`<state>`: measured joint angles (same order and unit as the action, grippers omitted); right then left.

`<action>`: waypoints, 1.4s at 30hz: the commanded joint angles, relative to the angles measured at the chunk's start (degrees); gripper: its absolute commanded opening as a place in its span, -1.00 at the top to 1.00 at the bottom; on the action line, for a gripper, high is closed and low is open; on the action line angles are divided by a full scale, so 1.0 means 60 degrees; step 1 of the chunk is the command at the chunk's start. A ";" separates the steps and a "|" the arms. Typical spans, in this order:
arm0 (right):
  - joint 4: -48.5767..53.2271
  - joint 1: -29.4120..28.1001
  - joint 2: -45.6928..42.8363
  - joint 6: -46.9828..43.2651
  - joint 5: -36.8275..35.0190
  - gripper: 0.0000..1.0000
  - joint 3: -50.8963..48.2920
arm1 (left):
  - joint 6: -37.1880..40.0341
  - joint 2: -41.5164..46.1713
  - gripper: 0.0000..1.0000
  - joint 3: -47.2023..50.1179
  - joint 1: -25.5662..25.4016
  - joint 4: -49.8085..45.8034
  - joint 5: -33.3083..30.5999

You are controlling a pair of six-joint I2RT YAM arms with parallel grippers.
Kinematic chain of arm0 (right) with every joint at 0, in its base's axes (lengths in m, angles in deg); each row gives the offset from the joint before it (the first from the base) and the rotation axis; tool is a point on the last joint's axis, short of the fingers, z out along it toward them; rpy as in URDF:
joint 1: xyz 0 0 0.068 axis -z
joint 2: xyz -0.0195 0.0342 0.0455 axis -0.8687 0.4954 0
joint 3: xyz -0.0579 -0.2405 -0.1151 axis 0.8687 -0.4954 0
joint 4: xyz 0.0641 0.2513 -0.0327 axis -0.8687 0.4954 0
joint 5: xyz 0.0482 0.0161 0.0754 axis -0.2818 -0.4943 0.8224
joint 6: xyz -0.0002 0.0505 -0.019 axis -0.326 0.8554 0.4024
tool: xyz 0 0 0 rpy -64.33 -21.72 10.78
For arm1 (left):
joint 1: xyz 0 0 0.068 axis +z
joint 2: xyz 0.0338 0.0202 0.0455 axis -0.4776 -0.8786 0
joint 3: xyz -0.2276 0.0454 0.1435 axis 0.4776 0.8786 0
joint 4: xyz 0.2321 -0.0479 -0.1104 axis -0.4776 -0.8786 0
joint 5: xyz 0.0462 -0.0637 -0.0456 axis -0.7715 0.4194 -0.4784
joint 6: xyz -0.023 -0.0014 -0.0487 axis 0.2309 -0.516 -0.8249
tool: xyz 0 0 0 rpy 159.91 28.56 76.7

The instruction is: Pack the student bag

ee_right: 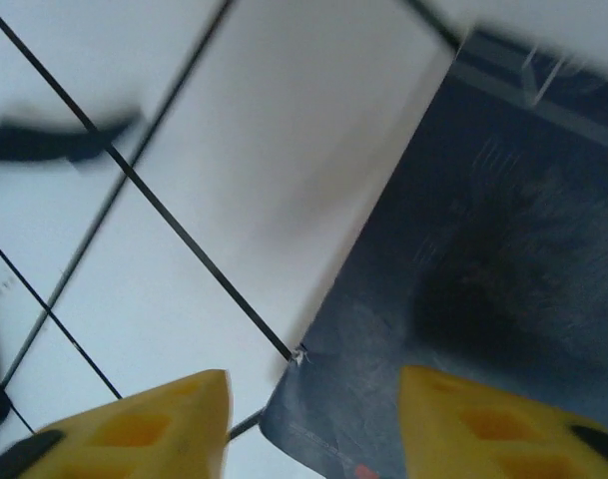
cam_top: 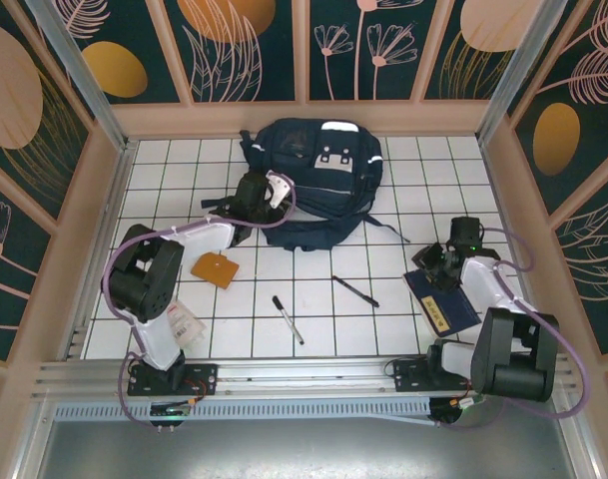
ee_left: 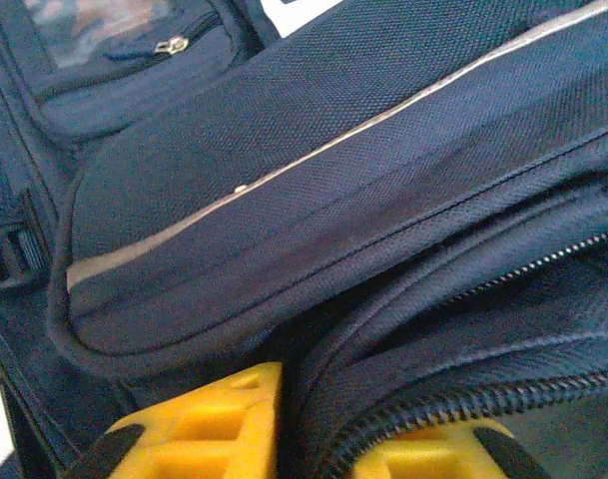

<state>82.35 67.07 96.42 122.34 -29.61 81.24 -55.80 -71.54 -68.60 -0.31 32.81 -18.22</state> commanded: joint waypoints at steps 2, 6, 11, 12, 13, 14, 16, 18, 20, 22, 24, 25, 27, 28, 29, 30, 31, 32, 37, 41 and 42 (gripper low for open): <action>-0.1544 -0.0185 0.0391 -0.0628 0.1562 0.21 -0.0534 | -0.2786 -0.0315 0.31 -0.0960 0.0377 -0.0309 0.1250; -0.3151 -0.0968 0.0872 -0.0984 0.2491 0.25 -0.0436 | -0.3912 0.0120 -0.07 -0.1099 0.0420 -0.0226 0.4222; -0.4394 -0.2124 0.1852 -0.0889 0.3331 0.24 0.0253 | -0.5141 0.1552 -0.22 -0.0600 0.0297 -0.0321 0.6280; -0.4266 -0.2167 0.1919 -0.0900 0.3208 0.20 0.0449 | -0.5110 0.1697 -0.27 -0.0665 0.0126 -0.0728 0.6140; -0.3925 -0.2117 0.1872 -0.0932 0.2917 0.16 0.0639 | -0.4887 0.1755 -0.28 -0.0811 -0.0150 -0.1255 0.5941; -0.3516 -0.2074 0.1753 -0.1007 0.2594 0.13 0.0817 | -0.4726 0.1744 -0.27 -0.0963 -0.0370 -0.1656 0.5920; -0.2358 -0.1856 0.1315 -0.1216 0.1756 0.06 0.1235 | -0.4764 0.1597 -0.27 -0.1436 -0.0801 -0.2463 0.5655; -0.1203 -0.1458 0.0800 -0.1234 0.0555 0.00 0.1496 | -0.5089 0.1407 -0.27 -0.1769 -0.1173 -0.2703 0.5516; -0.0330 -0.0747 0.0276 -0.1028 -0.0670 -0.07 0.1401 | -0.5665 0.1111 -0.25 -0.2037 -0.1662 -0.2322 0.5500; -0.0132 0.0360 -0.0223 -0.0792 -0.0914 -0.09 0.0843 | -0.6264 0.0208 -0.32 -0.2523 -0.2399 -0.1921 0.5009; -0.0441 0.1393 -0.0617 -0.0824 -0.0078 -0.09 0.0089 | -0.6422 -0.0617 -0.48 -0.3302 -0.3158 -0.2296 0.3917; -0.0518 0.1800 -0.0762 -0.0790 0.0280 -0.09 -0.0196 | -0.6543 -0.0963 -0.49 -0.3511 -0.3536 -0.2218 0.3536; -0.0655 0.2443 -0.0827 -0.0740 0.0757 -0.08 -0.0643 | -0.7185 -0.1343 -0.49 -0.3473 -0.4092 -0.1588 0.2955; -0.0701 0.2609 -0.0745 -0.0763 0.0839 -0.07 -0.0827 | -0.7558 -0.1532 -0.47 -0.3376 -0.4329 -0.1183 0.2838; -0.0765 0.2637 -0.0598 -0.0811 0.0983 -0.03 -0.0909 | -0.7938 -0.1676 -0.43 -0.3327 -0.4488 -0.0996 0.2661; -0.0861 0.2603 -0.0368 -0.0894 0.1443 0.03 -0.0920 | -0.8238 -0.1869 -0.35 -0.3331 -0.4691 -0.0886 0.2609; -0.1014 0.2535 -0.0109 -0.0900 0.2035 0.07 -0.0920 | -0.8484 -0.2079 -0.30 -0.3384 -0.4832 -0.0941 0.2550; -0.1187 0.2436 0.0142 -0.0856 0.2504 0.10 -0.0958 | -0.8648 -0.2254 -0.28 -0.3476 -0.4942 -0.1049 0.2506; -0.2185 0.2028 0.0824 -0.0487 0.3400 0.33 -0.1155 | -0.9405 -0.3324 -0.21 -0.4158 -0.5278 -0.1432 0.2550; -0.3248 0.1895 0.1026 0.0332 0.4139 0.39 -0.1498 | -1.0509 -0.4005 0.09 -0.4224 -0.5282 -0.1075 0.1658; -0.3447 0.1889 0.0992 0.0503 0.4223 0.39 -0.1573 | -1.0726 -0.4043 0.13 -0.4090 -0.5286 -0.0872 0.1353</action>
<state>66.39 79.20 101.69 121.20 -8.94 73.50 -113.13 -94.38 -93.52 -32.22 25.18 -4.62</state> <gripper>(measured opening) 0.305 0.447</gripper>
